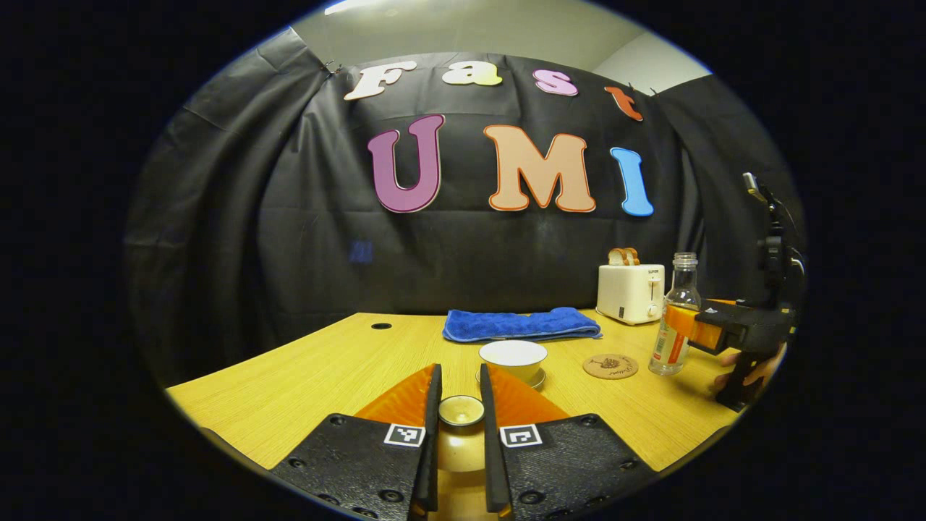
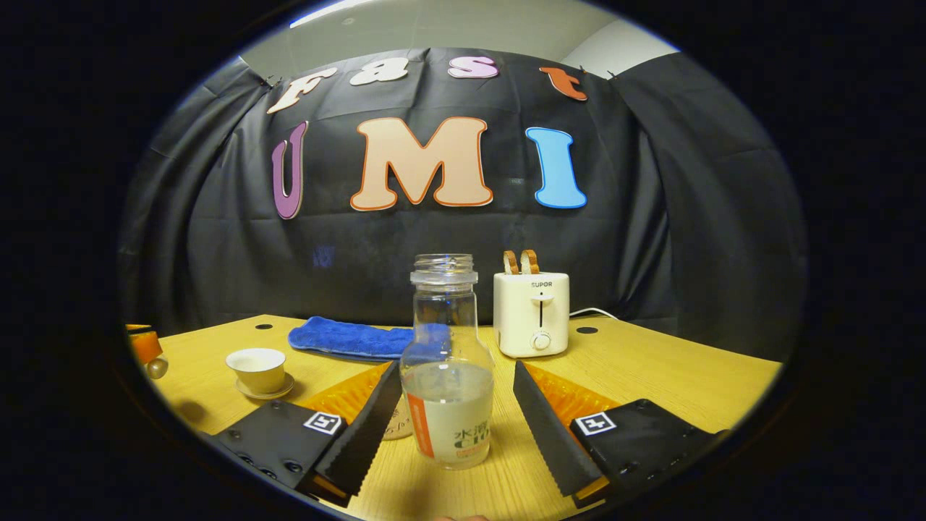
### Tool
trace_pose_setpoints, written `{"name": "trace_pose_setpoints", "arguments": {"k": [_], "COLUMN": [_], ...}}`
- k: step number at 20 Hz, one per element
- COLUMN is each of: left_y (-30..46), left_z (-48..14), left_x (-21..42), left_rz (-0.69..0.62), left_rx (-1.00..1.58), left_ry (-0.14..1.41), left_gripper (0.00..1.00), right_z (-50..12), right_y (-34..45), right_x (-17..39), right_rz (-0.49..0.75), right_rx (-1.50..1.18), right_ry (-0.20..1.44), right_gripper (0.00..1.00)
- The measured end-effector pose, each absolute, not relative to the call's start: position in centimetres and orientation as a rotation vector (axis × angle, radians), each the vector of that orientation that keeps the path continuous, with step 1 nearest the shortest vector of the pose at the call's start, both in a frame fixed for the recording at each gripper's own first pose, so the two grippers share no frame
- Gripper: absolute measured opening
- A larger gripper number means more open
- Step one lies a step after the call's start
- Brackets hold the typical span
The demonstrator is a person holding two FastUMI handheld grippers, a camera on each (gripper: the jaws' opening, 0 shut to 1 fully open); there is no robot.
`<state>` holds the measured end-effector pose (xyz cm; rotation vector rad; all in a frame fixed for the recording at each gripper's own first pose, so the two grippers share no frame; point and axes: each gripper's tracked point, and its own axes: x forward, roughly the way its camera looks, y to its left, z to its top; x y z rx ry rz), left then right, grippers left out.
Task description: Open the teacup lid with one hand, grasp the water bottle and pour water into the teacup with the other hand; after pouring, place the water bottle on the coaster and then close the teacup lid.
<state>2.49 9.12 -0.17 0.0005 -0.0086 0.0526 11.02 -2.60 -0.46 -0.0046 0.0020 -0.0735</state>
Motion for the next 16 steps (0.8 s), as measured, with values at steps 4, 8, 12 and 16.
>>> {"name": "trace_pose_setpoints", "arguments": {"k": [4, 8, 12, 16], "left_y": [9.0, 8.9, 8.9, 8.5], "left_z": [-0.2, -0.2, -0.2, -0.2], "left_x": [2.6, 2.5, 2.5, 2.6], "left_rz": [0.048, 0.044, 0.044, 0.022], "left_rx": [0.000, 0.000, 0.001, 0.001], "left_ry": [-0.009, -0.008, -0.009, -0.006], "left_gripper": [0.23, 0.23, 0.23, 0.23], "right_z": [-0.5, -0.5, -0.7, -0.6], "right_y": [-2.1, -1.8, -1.1, -0.7], "right_x": [12.8, 13.2, 13.1, 12.9], "right_rz": [-0.070, -0.064, -0.027, -0.005], "right_rx": [-0.003, -0.004, -0.002, -0.005], "right_ry": [0.003, 0.004, 0.008, 0.010], "right_gripper": [0.99, 0.81, 0.75, 0.72]}}
